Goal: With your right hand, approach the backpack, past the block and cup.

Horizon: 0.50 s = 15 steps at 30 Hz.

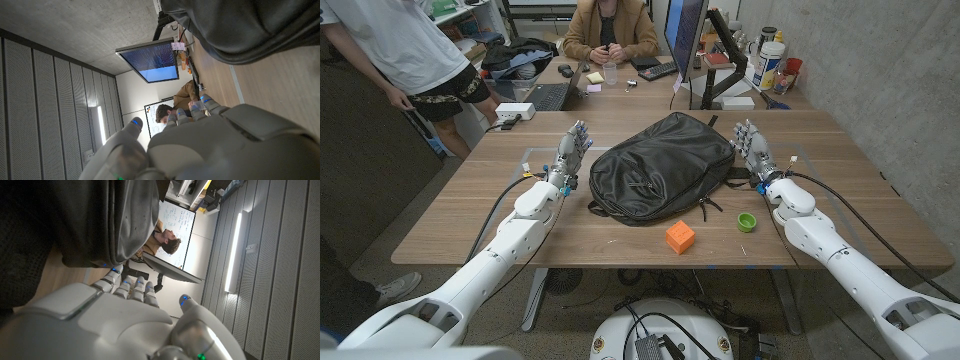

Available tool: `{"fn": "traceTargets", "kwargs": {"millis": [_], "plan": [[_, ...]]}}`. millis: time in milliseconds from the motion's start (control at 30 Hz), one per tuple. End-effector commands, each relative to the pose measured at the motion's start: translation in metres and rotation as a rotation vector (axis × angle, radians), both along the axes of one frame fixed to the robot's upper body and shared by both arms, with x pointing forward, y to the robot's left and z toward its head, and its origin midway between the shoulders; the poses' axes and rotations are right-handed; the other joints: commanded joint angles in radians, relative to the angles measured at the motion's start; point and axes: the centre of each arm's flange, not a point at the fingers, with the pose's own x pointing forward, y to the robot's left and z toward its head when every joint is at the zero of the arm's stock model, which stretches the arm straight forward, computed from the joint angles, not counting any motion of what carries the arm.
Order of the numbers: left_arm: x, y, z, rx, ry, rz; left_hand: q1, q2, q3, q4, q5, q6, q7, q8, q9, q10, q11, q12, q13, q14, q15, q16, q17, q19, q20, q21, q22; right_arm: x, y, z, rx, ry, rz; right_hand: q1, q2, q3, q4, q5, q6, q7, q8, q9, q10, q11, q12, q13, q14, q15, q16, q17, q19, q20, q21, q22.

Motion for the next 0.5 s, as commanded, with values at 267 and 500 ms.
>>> {"fn": "traceTargets", "kwargs": {"millis": [267,500], "plan": [[0.0003,0.0022,-0.0012,0.003,0.002,-0.002,0.002,0.115,0.005,0.000,0.006,-0.015,-0.002,0.005,0.002,-0.010,0.000,0.004,0.002,-0.017,-0.076,0.004,0.002,-0.010,-0.114,0.005,0.003,-0.0001,0.0039,0.0061,-0.022,-0.012,-0.007,0.001,0.104,0.008,0.001,0.007,0.009,0.001,0.004,0.003,0.006,-0.001,0.007,0.004,-0.008,-0.039,0.004,0.005,0.005,-0.115,0.005,0.001],[0.0013,0.0023,-0.0015,0.004,0.004,-0.006,0.002,0.116,0.004,0.000,0.006,-0.015,-0.001,0.005,0.002,-0.009,0.003,0.005,0.002,-0.018,-0.076,0.004,0.002,-0.010,-0.113,0.005,0.003,-0.0009,0.0051,0.0085,-0.027,-0.013,-0.012,0.001,0.103,0.008,0.000,0.007,0.010,0.000,0.005,0.003,0.006,0.000,0.007,0.004,-0.007,-0.038,0.004,0.005,0.006,-0.115,0.003,0.001]]}}
